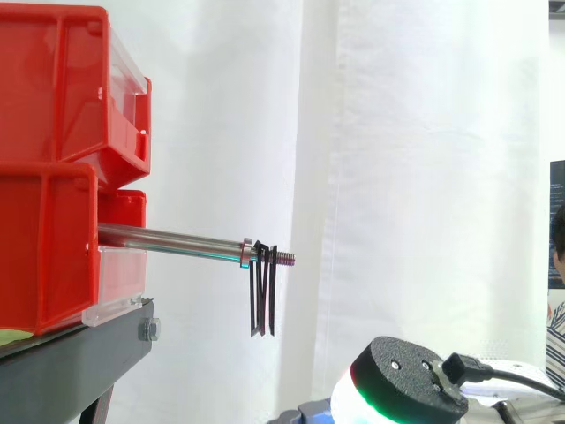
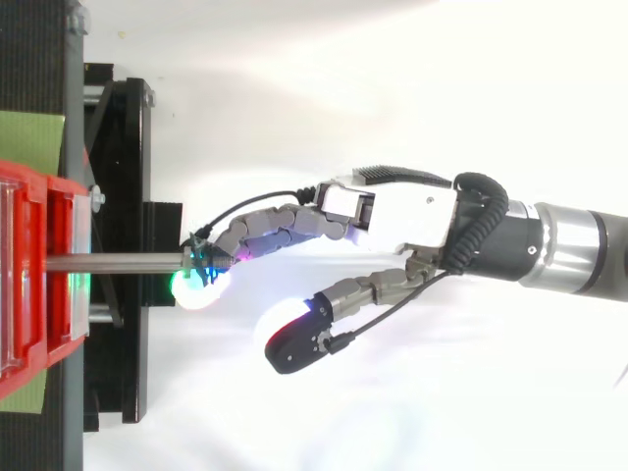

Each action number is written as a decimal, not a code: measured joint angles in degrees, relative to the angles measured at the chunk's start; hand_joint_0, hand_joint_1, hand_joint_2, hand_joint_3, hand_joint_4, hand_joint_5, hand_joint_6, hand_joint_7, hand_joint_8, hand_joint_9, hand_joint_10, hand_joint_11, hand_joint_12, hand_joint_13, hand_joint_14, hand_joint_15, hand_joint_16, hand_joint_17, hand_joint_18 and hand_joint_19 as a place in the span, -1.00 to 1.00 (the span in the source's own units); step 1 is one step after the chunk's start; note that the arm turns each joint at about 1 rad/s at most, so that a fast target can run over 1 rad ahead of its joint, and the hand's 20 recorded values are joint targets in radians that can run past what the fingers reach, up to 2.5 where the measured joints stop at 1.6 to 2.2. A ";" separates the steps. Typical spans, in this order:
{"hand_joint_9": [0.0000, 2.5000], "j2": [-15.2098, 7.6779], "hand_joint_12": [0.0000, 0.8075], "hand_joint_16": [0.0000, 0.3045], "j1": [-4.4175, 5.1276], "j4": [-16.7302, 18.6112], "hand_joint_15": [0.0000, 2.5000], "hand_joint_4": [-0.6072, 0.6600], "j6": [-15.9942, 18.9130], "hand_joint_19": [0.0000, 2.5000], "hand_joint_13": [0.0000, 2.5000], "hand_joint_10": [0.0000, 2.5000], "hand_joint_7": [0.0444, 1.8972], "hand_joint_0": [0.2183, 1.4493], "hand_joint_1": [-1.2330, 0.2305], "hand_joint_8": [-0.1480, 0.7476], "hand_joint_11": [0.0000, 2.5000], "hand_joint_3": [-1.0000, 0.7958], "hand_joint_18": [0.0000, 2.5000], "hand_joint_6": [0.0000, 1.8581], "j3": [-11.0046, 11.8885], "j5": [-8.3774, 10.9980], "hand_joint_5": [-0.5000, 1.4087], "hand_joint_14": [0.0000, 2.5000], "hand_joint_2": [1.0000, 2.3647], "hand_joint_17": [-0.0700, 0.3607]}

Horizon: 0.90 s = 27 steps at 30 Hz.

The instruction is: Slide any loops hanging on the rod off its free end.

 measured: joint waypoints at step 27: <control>-0.50 -1.48 -0.24 -0.77 -3.81 5.49 -1.00 0.49 -13.12 -0.98 -0.55 -1.00 -0.27 -0.42 -0.09 -0.02 -1.00 -0.41 -0.66 -0.46 2.01 -4.19 -0.66 -1.00 -1.00 -0.31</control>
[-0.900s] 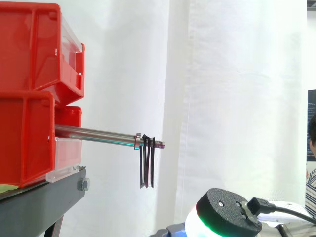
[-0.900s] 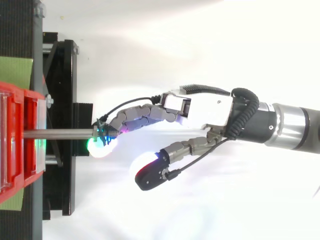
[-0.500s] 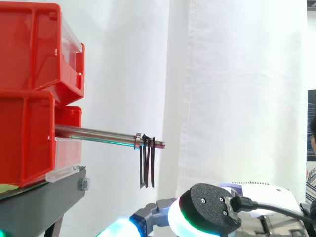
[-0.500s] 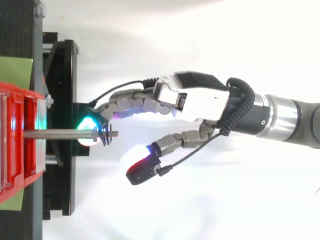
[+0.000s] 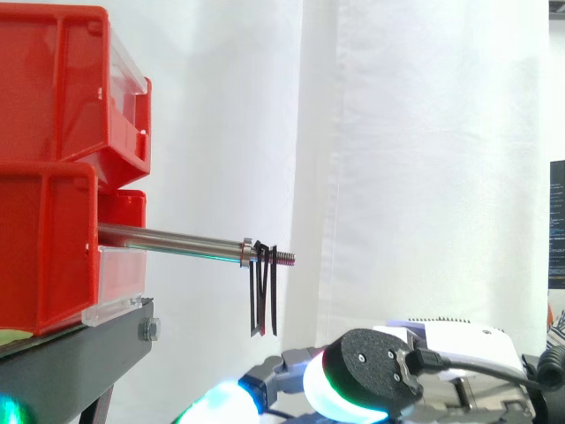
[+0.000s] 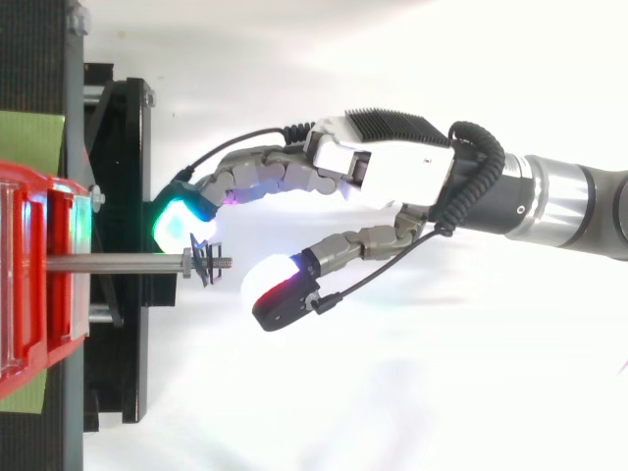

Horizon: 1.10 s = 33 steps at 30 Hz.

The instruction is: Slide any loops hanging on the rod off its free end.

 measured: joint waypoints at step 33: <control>-0.50 0.08 -0.21 -0.76 -2.76 -1.79 -1.00 0.52 -0.32 -0.95 -0.54 -1.00 0.01 -0.39 -0.09 -0.01 -1.00 -0.37 -0.63 -0.46 4.42 -8.08 -0.60 -1.00 -0.99 -0.29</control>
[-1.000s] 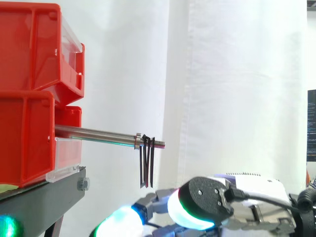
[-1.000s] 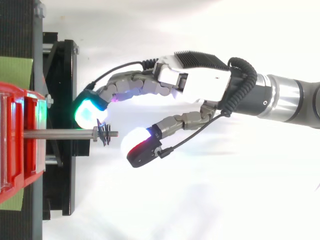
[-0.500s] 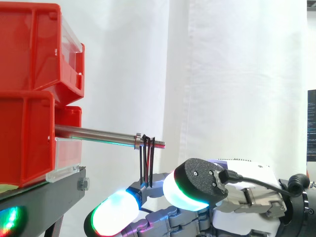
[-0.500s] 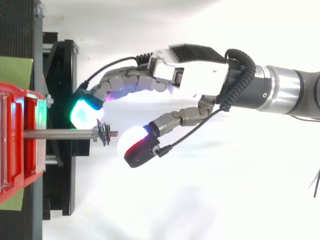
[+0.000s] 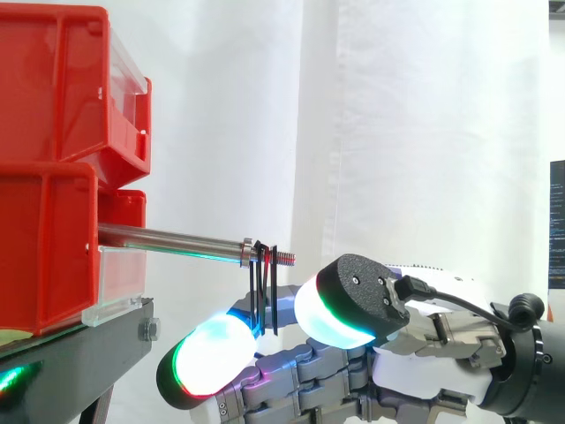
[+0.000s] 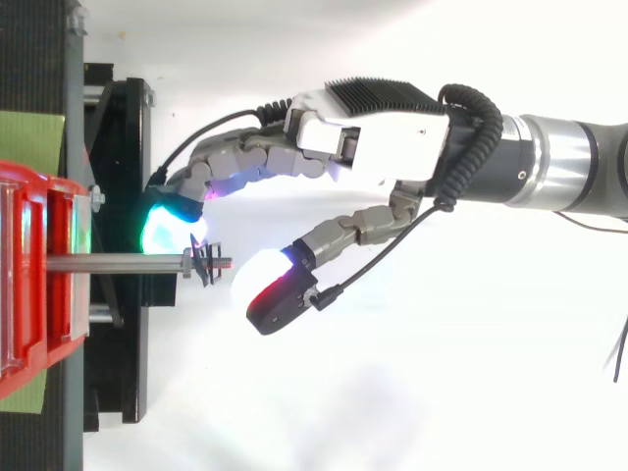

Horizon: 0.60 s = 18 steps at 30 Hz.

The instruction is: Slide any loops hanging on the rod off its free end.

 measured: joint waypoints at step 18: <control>-0.50 -0.01 -0.21 -0.76 -0.03 1.54 -1.00 0.45 -0.02 -0.94 -0.55 -1.00 0.15 -0.32 -0.11 -0.02 -1.00 -0.25 -0.61 -0.46 0.39 0.07 -0.59 -1.00 -0.98 -0.29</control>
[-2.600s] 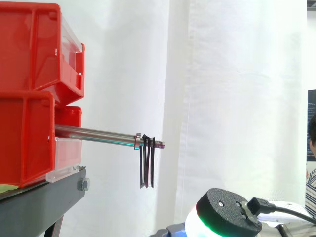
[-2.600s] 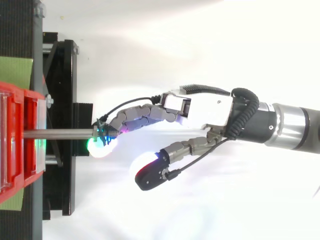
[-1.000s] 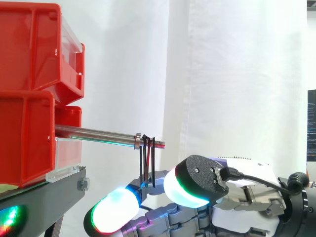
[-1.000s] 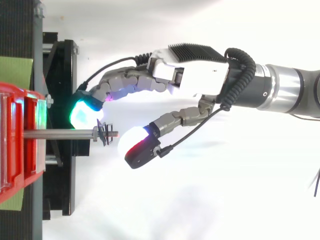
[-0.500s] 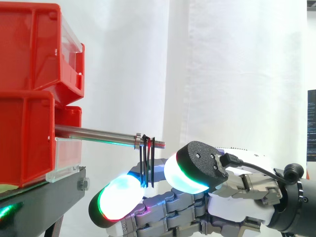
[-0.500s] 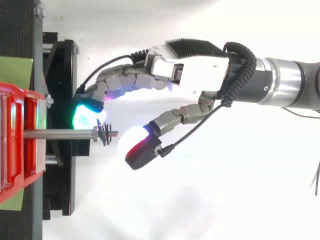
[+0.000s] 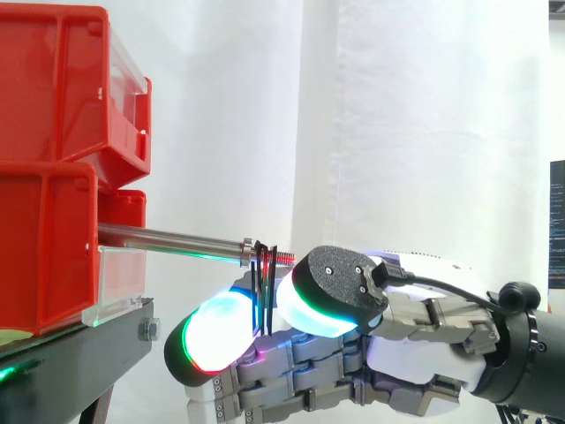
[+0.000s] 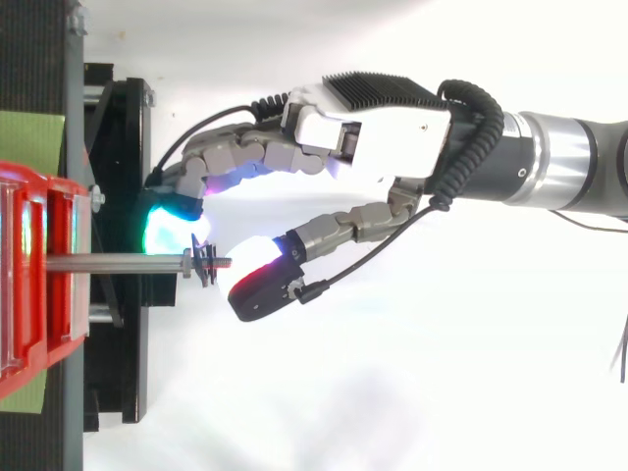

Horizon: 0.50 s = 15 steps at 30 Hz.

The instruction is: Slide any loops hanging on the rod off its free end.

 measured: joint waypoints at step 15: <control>-0.50 -0.03 -0.21 -0.75 -0.03 0.04 -1.00 0.39 -0.17 -0.93 -0.55 -1.00 0.28 -0.37 -0.13 -0.02 -1.00 -0.31 -0.61 -0.46 0.44 0.00 -0.57 -1.00 -0.99 -0.28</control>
